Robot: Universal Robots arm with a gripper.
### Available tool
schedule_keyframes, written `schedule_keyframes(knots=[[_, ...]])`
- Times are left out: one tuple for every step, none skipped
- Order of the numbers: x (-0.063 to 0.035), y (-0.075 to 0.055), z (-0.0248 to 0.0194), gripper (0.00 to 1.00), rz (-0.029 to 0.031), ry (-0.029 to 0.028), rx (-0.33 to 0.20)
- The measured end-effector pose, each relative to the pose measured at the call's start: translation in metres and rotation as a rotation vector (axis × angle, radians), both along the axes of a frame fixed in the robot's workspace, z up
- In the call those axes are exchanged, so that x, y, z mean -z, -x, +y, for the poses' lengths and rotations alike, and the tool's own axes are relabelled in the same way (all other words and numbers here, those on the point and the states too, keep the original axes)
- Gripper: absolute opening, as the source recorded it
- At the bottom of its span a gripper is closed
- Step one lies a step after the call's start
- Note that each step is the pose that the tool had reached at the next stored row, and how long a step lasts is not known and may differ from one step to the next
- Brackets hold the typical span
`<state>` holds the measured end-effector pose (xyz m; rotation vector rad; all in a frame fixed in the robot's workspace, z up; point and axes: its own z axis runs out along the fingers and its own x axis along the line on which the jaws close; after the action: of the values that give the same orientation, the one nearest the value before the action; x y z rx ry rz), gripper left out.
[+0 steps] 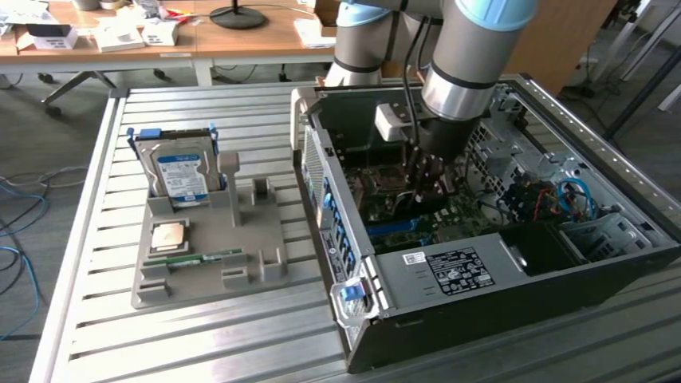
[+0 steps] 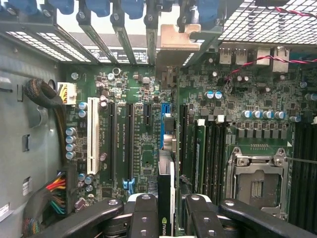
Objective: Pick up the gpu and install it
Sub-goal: 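Insert the gpu into the slot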
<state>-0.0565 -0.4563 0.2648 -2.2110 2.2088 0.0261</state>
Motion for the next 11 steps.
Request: schedule_keyframes(knots=[[0.0001, 0.0005, 0.0, 0.26, 0.0, 0.0, 0.0], [0.0003, 0.0009, -0.0001, 0.26, -0.0001, -0.0001, 0.0], [0.0005, 0.001, -0.0002, 0.26, -0.0002, -0.0003, 0.0], [0.0006, 0.0012, -0.0006, 0.26, -0.0001, -0.0002, 0.0], [0.0006, 0.0014, -0.0011, 0.26, -0.0001, -0.0001, 0.0], [0.0007, 0.0016, -0.0016, 0.26, -0.0001, -0.0001, 0.0], [0.0007, 0.0018, -0.0022, 0.26, 0.0, 0.0001, 0.0], [0.0007, 0.002, -0.0028, 0.26, 0.0, 0.0, 0.0], [0.0007, 0.0022, -0.0031, 0.26, 0.0, 0.0, 0.0], [0.0008, 0.0023, -0.0031, 0.26, -0.0001, -0.0001, 0.0], [0.0008, 0.0025, -0.0031, 0.26, 0.0, 0.0, 0.0]])
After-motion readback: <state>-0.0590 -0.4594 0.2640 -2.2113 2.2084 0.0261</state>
